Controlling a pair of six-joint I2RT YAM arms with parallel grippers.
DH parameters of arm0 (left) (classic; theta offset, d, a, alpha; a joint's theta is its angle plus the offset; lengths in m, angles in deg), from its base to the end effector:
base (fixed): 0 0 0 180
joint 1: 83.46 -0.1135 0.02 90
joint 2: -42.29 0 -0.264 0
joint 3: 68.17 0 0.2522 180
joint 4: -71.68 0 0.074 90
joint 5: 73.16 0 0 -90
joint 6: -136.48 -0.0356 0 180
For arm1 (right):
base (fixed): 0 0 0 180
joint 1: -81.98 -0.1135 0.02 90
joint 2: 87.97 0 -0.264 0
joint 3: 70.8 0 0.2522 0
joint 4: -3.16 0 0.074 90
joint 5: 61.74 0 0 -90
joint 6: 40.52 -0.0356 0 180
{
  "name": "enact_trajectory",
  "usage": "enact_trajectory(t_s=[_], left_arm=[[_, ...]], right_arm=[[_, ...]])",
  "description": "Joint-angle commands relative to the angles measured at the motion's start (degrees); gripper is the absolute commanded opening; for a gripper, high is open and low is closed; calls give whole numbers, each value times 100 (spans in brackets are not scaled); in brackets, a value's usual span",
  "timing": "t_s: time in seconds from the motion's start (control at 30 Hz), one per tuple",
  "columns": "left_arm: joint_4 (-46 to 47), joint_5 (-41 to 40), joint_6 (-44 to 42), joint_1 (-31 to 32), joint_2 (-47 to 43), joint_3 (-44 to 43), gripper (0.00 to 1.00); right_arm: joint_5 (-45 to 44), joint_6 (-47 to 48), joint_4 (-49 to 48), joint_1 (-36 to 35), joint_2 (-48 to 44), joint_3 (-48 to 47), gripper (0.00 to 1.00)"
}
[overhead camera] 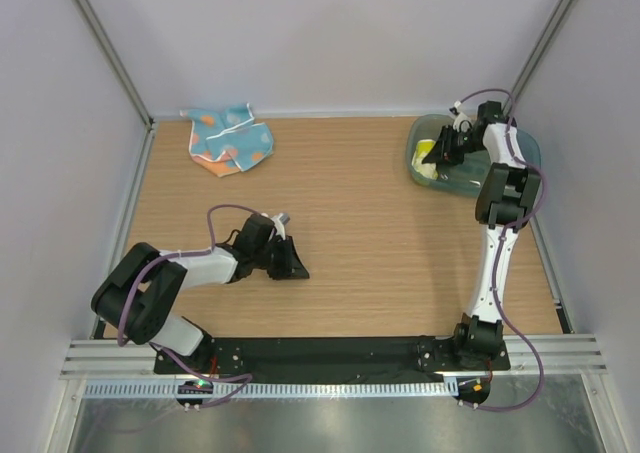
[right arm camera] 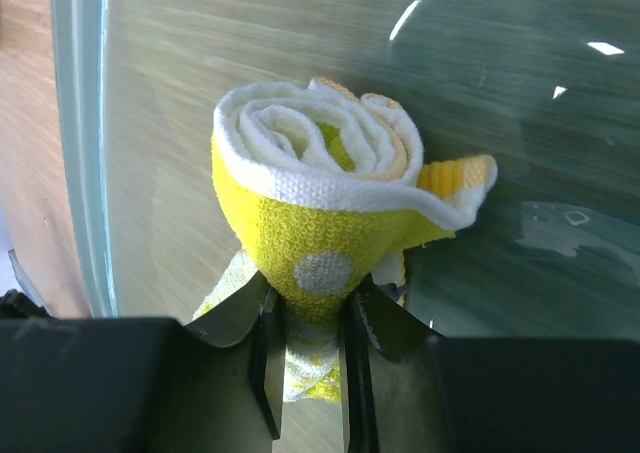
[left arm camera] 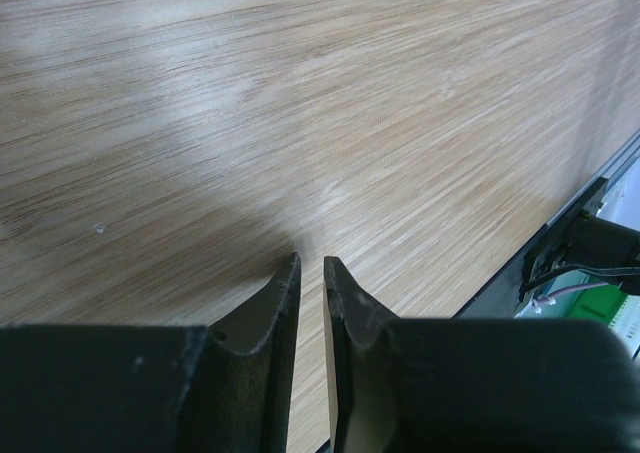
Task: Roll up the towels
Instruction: Place the rolled towel into the container
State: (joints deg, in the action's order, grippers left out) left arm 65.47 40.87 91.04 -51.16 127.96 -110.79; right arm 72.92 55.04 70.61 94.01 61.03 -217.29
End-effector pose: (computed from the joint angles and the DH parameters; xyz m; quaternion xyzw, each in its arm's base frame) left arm 0.2068 -0.1479 0.1239 -0.0259 0.9194 -0.3645 0.1454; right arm 0.5258 -0.0865 0.1451 -0.0146 0.9132 0.3451 0.2163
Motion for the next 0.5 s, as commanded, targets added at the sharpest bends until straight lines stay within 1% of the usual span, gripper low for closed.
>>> enact_trajectory(t_s=[0.0, 0.03, 0.1, 0.13, 0.17, 0.23, 0.3, 0.47], left_arm=[[-553, -584, -290, 31, 275, 118, 17], [-553, -593, -290, 31, 284, 118, 17], [-553, -593, -281, 31, 275, 118, 17], [-553, -584, -281, 31, 284, 109, 17], [-553, -584, -281, 31, 275, 118, 17], [-553, -601, -281, 31, 284, 118, 17], [-553, -593, -281, 31, 275, 126, 17], [-553, -610, -272, 31, 275, 126, 16]], right_arm=[[-924, -64, -473, -34, -249, 335, 21], [-1029, -90, -508, -60, -284, 353, 32], [-1231, -126, -544, -78, -328, 361, 39], [-1267, -134, -544, -96, -346, 353, 46], [-1346, -152, -570, -122, -364, 353, 50], [-1513, -205, -570, -157, -451, 335, 56], [-1653, -292, -623, -184, -530, 353, 60], [-1759, -451, -702, -192, -715, 361, 66]])
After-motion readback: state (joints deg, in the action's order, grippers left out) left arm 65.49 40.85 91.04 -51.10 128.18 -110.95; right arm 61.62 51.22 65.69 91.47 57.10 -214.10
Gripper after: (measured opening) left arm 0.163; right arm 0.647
